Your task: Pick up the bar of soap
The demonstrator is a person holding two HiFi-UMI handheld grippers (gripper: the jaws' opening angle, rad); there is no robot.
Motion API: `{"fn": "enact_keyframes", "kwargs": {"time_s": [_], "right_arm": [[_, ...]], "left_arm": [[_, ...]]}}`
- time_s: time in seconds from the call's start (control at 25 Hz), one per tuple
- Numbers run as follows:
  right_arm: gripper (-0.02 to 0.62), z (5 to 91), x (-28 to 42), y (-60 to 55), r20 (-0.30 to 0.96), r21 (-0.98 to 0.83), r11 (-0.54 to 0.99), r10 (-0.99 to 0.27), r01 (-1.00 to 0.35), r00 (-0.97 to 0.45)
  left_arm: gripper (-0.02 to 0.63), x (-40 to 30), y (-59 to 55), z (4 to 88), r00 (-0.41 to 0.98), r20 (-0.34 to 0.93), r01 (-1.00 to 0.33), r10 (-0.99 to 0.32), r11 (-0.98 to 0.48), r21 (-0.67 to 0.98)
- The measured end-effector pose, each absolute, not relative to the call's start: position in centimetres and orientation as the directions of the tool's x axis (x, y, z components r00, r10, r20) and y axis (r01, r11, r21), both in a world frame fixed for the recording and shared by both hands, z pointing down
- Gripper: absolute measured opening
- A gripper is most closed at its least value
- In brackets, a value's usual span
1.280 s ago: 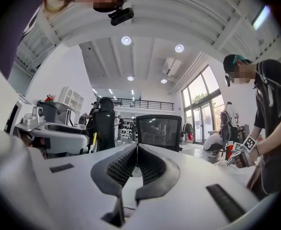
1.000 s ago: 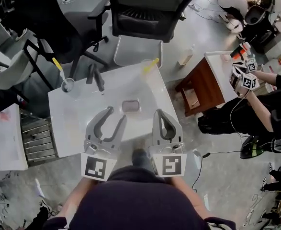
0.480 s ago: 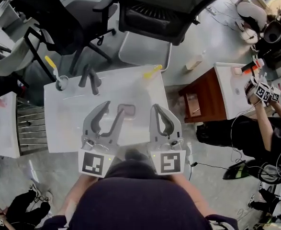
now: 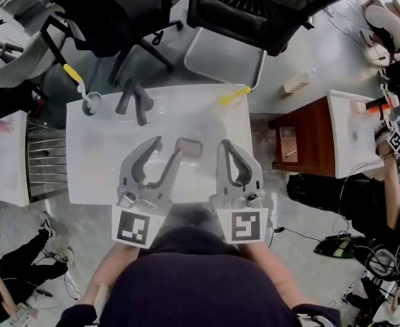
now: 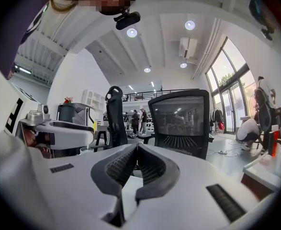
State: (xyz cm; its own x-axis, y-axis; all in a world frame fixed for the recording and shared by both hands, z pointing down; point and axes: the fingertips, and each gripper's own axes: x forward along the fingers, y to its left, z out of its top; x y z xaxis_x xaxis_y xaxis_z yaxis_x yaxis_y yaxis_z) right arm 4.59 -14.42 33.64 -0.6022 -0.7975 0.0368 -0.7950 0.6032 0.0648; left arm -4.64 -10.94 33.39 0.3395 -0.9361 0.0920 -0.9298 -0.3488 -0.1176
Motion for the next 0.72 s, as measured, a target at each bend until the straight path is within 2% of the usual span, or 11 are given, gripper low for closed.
{"fn": "enact_keyframes", "kwargs": {"time_s": [0.72], "right_arm": [[0.018, 41.5, 3.0, -15.4, 0.116, 0.009, 0.566, -0.819, -0.824, -0.562]], "left_arm": [[0.138, -4.2, -12.5, 42.8, 0.475, 0.287, -0.841, -0.832, -0.525, -0.13]]}}
